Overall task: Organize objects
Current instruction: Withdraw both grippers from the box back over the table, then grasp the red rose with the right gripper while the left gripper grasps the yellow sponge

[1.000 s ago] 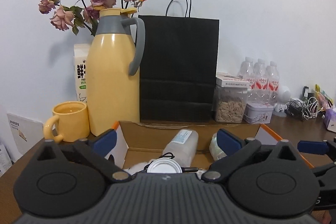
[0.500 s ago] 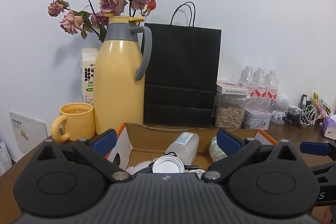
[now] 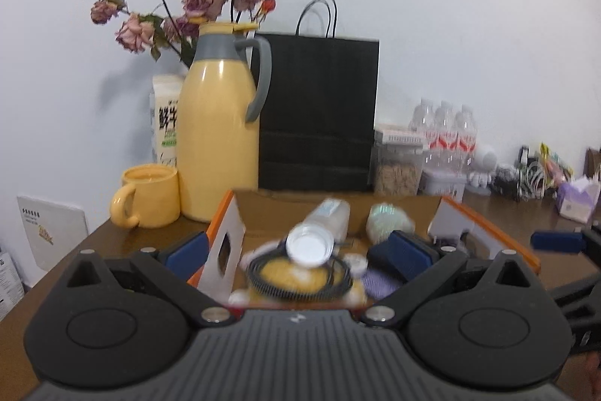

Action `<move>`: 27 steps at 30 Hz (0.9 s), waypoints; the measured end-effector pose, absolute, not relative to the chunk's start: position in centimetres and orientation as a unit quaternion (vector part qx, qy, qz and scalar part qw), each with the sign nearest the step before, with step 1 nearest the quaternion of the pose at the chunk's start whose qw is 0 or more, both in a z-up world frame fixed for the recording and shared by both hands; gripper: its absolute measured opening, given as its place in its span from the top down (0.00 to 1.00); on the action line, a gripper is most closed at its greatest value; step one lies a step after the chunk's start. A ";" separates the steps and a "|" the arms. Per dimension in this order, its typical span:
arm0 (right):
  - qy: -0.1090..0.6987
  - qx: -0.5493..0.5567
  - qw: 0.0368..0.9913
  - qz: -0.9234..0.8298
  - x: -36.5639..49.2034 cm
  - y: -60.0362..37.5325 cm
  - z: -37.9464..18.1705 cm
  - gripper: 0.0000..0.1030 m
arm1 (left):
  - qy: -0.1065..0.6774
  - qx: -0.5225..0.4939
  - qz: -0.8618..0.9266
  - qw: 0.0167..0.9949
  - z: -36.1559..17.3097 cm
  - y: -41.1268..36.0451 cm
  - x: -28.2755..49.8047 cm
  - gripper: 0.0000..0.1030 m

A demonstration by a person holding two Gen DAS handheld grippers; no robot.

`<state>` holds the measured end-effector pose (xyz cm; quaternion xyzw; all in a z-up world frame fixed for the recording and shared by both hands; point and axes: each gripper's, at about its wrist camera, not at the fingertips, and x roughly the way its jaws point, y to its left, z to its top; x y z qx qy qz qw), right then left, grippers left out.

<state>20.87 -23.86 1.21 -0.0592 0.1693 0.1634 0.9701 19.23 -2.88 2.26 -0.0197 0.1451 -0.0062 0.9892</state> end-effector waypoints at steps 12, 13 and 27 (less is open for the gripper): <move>0.210 -0.043 0.961 0.177 17.8 -24.8 -1.1 0.00 | 0.213 -0.017 -0.003 0.977 -0.3 -0.6 16.7 0.00; 0.213 -0.044 0.959 0.180 17.7 -24.7 -1.2 0.00 | 0.219 -0.020 0.000 0.976 -0.5 -0.3 16.6 0.00; 0.247 -0.078 0.941 0.218 17.0 -21.6 -2.9 0.08 | 0.240 -0.037 0.002 0.970 -1.0 0.9 16.1 0.00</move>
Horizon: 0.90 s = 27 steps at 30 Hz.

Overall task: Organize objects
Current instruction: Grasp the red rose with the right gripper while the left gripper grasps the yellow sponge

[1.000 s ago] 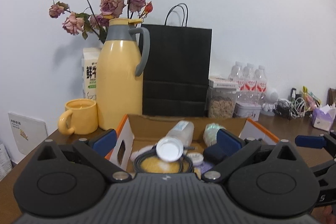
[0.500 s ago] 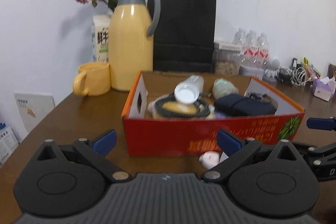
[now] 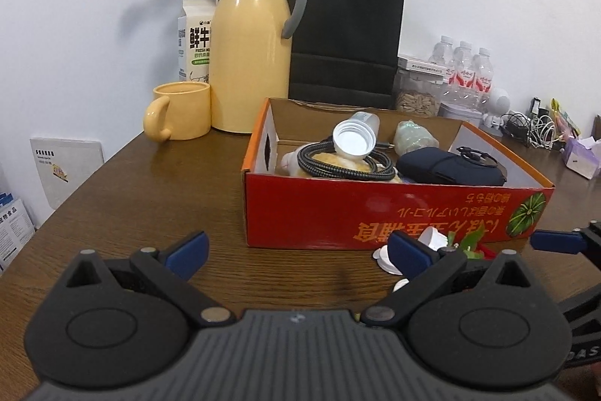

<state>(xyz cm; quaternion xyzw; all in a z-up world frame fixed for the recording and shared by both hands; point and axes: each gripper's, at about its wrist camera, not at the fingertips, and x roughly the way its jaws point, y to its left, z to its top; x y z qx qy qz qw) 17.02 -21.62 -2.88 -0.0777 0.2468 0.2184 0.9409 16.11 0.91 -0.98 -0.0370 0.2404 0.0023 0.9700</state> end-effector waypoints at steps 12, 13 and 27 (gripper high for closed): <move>0.266 -0.047 0.932 0.243 18.2 -19.7 -3.0 0.43 | 0.238 -0.032 -0.005 0.971 -1.0 0.4 15.8 0.00; 0.271 -0.044 0.929 0.247 18.3 -19.6 -3.1 0.45 | 0.238 -0.031 -0.005 0.971 -1.0 0.4 15.8 0.00; 0.266 -0.036 0.931 0.246 18.2 -19.8 -2.9 0.67 | 0.253 -0.025 -0.002 0.967 -1.5 0.3 16.2 0.00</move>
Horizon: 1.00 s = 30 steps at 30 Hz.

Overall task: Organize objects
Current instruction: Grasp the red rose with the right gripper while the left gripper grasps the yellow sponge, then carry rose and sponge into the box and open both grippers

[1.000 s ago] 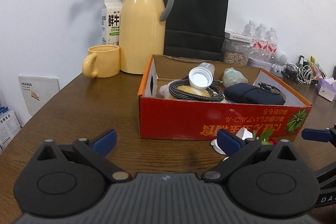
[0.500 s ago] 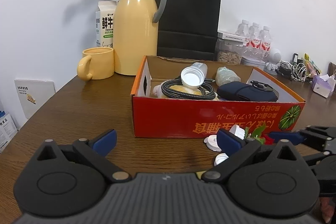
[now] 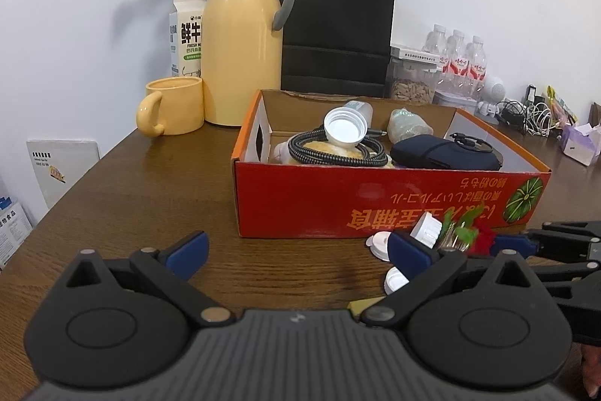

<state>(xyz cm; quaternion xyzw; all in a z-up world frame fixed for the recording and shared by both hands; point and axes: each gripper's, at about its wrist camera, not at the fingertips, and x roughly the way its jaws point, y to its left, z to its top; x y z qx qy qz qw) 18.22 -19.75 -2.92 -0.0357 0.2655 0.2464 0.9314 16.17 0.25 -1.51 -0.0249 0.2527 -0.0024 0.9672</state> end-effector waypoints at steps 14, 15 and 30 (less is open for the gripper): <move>0.195 -0.053 0.963 0.181 16.4 -21.3 -1.8 0.67 | 0.288 0.020 -0.028 0.957 -2.9 -2.1 15.5 0.00; 0.193 -0.054 0.963 0.180 16.4 -21.3 -1.7 0.67 | 0.292 0.024 -0.029 0.956 -3.0 -2.3 15.5 0.00; 0.182 -0.064 0.963 0.187 15.5 -21.2 -1.6 0.67 | 0.314 0.006 -0.038 0.949 -3.7 -2.8 15.4 0.67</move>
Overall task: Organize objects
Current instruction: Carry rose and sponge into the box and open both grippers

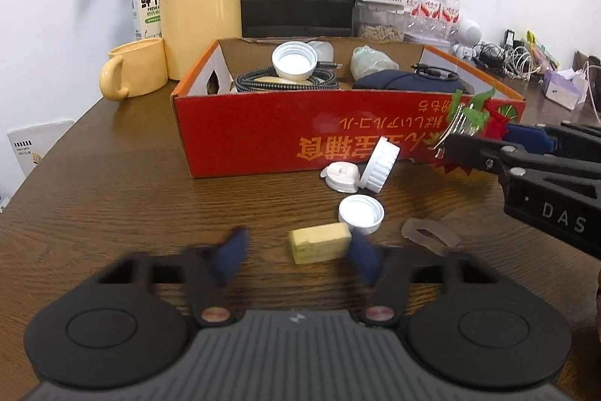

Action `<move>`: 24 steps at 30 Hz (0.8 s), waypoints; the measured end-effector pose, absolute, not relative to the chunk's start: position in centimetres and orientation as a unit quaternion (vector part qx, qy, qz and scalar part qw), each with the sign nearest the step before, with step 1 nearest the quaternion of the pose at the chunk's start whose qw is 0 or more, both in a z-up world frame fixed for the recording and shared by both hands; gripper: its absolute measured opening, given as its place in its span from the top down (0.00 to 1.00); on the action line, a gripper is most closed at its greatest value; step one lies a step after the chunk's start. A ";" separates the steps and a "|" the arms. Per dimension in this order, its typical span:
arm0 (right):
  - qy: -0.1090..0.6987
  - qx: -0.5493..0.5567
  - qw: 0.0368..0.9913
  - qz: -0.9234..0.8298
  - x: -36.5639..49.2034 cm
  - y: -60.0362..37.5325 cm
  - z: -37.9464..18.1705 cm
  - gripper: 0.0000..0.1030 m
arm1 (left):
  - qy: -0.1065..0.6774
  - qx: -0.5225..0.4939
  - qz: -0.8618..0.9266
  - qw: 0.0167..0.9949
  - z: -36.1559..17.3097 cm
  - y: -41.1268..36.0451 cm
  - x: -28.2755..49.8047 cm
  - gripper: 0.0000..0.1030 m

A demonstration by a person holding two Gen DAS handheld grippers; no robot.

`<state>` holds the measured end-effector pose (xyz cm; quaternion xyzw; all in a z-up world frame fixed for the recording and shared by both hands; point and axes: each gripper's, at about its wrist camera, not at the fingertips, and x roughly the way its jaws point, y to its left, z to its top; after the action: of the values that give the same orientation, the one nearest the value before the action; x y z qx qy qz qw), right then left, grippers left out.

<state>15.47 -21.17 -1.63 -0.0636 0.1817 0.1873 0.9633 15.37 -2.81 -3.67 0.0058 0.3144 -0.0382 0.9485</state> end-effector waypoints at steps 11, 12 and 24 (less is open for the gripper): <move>0.175 -0.067 0.964 0.188 15.0 -21.2 -1.6 0.67 | 0.274 -0.010 -0.042 0.961 -2.9 -2.8 14.2 0.69; 0.174 -0.065 0.964 0.189 15.0 -21.3 -1.5 0.67 | 0.267 -0.012 -0.040 0.963 -2.7 -2.7 14.1 0.69; 0.134 -0.038 0.974 0.182 16.8 -22.5 1.8 0.67 | 0.193 -0.021 -0.045 0.980 2.2 -3.1 16.4 0.69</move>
<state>16.78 -22.45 1.79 -0.0380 0.1336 0.1816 0.9735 16.43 -3.12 2.17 -0.0215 0.1931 -0.0450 0.9799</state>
